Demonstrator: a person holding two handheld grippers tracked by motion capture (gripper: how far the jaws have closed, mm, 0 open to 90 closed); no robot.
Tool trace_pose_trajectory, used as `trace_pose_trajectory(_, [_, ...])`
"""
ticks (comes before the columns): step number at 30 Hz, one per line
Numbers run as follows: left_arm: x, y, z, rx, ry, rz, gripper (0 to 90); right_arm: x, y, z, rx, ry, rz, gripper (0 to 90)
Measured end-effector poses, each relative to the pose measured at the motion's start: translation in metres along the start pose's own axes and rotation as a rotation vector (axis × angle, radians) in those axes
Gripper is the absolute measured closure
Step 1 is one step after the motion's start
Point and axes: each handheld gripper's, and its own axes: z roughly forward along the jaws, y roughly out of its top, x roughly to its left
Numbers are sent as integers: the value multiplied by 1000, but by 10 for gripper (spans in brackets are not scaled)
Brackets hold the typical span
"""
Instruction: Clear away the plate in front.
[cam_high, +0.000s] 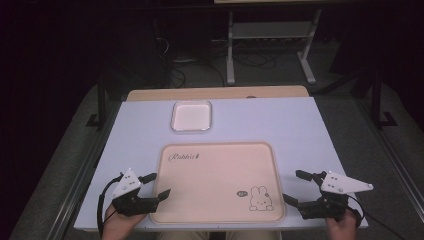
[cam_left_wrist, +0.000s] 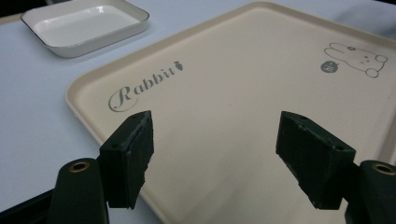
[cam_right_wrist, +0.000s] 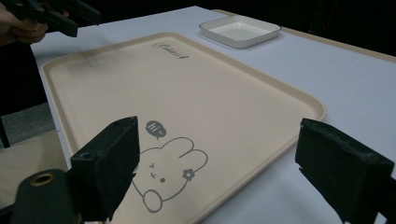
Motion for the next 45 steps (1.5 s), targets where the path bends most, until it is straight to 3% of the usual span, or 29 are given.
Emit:
trace_pose_trajectory(23, [2, 6, 1, -17, 7, -2, 270, 1, 0, -1, -3, -17, 0, 130])
trace_pose_trajectory(45, [10, 33, 11, -32, 5, 25, 263, 1, 0, -1, -9, -29, 2, 130])
